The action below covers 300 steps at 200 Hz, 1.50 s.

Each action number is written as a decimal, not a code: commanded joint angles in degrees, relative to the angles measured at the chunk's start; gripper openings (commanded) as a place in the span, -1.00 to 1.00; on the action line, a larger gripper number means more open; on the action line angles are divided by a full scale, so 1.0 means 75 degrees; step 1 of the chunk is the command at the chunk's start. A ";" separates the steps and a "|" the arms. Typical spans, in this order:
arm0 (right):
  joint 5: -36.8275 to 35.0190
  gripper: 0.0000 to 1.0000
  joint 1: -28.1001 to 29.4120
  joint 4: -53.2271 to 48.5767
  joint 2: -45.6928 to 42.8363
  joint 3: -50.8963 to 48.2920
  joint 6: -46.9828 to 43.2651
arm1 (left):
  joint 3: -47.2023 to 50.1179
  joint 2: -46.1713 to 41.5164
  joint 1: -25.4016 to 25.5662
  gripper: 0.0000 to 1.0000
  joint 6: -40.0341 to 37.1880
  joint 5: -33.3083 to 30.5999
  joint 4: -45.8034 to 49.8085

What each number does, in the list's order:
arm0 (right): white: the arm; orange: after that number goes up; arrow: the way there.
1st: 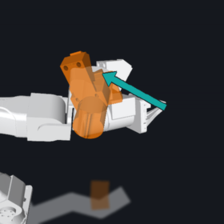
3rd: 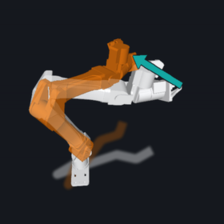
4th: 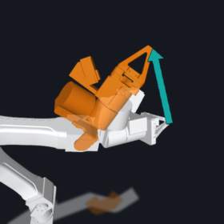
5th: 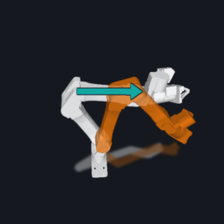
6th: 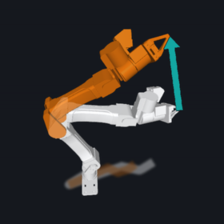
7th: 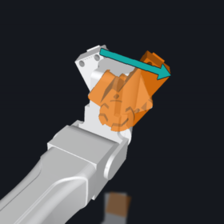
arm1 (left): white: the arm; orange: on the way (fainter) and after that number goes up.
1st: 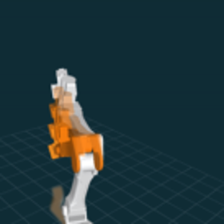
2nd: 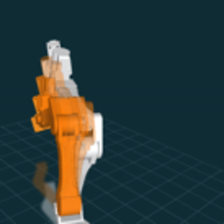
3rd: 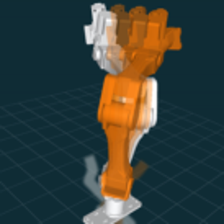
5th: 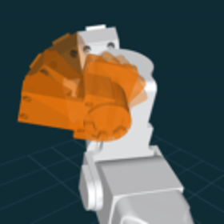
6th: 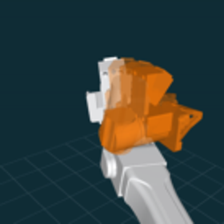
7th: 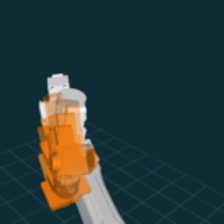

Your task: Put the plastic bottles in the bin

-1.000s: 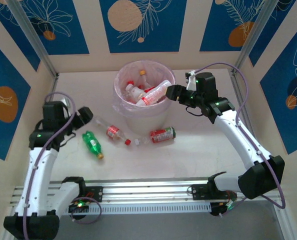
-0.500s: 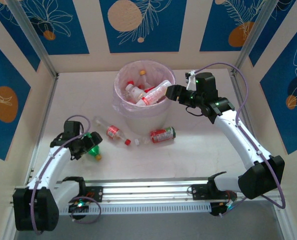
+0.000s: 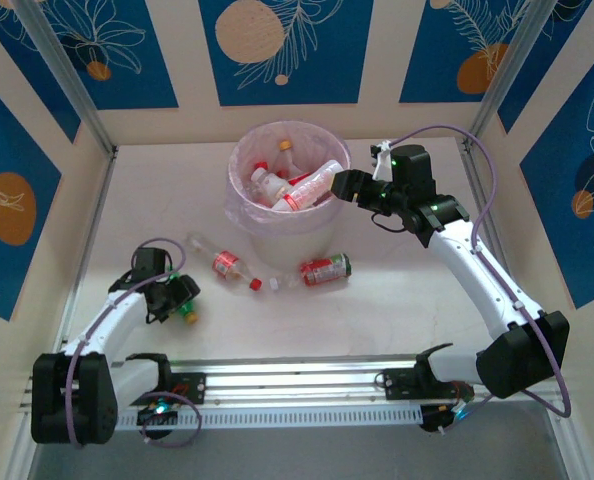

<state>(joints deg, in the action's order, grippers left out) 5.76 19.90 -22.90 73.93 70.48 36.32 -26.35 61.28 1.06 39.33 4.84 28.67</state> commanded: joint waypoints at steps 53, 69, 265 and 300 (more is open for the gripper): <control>-0.0120 0.29 0.0057 -0.0321 -0.0031 -0.0125 -0.0130 | -0.1771 -0.1294 0.0048 0.21 -0.0505 -0.0427 0.1509; -0.0136 0.29 0.0071 -0.0322 -0.0035 -0.0116 -0.0131 | -0.2699 -0.1413 0.0051 0.16 -0.0776 -0.0524 0.1876; 0.0704 0.37 -0.0602 -0.0357 -0.0623 0.0384 0.0169 | -1.1076 0.3375 0.3522 -1.00 -0.4935 0.1497 0.2320; 0.0846 0.23 -0.0643 -0.0170 -0.0563 0.0255 0.0253 | -1.1535 0.4211 0.3952 -1.00 -0.5268 0.1409 0.2299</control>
<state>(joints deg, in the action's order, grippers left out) 9.26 15.20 -25.50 69.84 73.82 37.21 -109.54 89.30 28.49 3.40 15.03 45.50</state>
